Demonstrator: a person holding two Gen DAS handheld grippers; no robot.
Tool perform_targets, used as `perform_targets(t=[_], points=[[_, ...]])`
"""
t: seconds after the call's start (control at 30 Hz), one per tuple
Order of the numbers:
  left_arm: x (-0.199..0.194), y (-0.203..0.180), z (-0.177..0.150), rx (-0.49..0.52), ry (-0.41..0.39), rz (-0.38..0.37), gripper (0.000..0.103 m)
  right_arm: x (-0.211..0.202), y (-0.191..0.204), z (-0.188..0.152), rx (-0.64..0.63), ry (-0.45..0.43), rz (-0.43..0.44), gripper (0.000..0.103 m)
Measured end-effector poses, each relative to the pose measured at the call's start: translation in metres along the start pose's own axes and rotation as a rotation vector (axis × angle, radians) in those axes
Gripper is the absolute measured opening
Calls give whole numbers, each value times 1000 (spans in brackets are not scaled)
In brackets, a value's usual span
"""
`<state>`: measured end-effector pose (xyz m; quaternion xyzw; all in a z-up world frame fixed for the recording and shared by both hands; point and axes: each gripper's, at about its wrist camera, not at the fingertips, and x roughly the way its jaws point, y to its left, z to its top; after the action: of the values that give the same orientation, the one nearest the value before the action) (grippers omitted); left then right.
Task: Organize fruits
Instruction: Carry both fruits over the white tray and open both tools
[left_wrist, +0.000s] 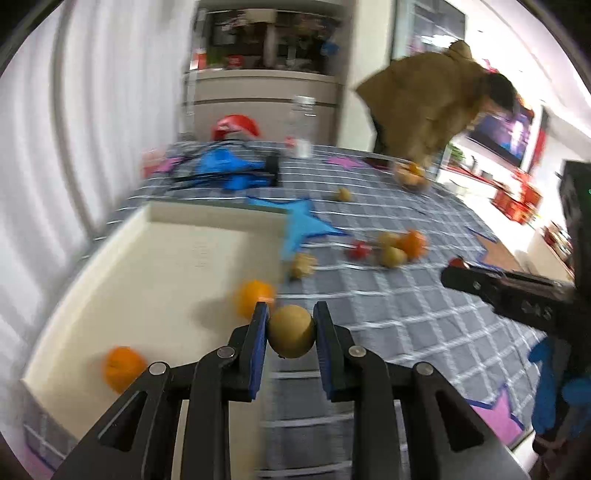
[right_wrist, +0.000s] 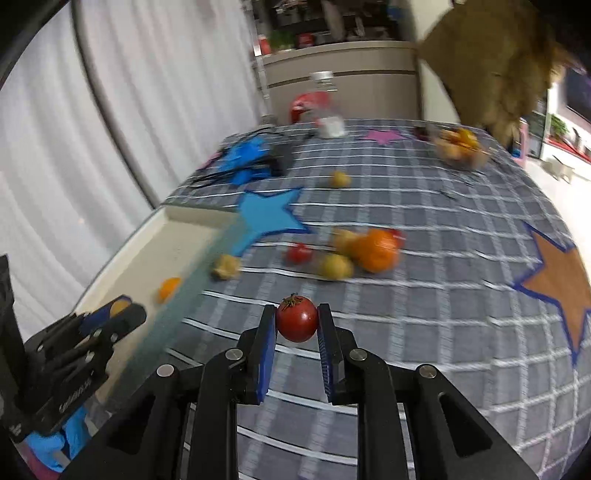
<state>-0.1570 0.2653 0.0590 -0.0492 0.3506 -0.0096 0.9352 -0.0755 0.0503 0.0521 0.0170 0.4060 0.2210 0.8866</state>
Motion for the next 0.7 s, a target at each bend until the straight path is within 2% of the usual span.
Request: perform_targets(t=[0.13, 0.33, 0.6, 0.63, 0.67, 0.7], points=[[3, 45, 4, -103, 26, 58, 27, 21, 46, 9, -74, 25, 55, 22], [7, 81, 2, -155, 39, 116, 27, 53, 101, 22, -127, 79, 144, 22], [21, 108, -4, -197, 76, 164, 28, 86, 145, 25, -230, 141, 157, 23], [22, 109, -5, -192, 79, 165, 35, 89, 145, 26, -231, 152, 149, 30], [22, 109, -6, -188, 80, 167, 46, 89, 144, 26, -228, 155, 143, 48], [21, 109, -7, -187, 75, 184, 50, 88, 139, 26, -216, 142, 121, 63]])
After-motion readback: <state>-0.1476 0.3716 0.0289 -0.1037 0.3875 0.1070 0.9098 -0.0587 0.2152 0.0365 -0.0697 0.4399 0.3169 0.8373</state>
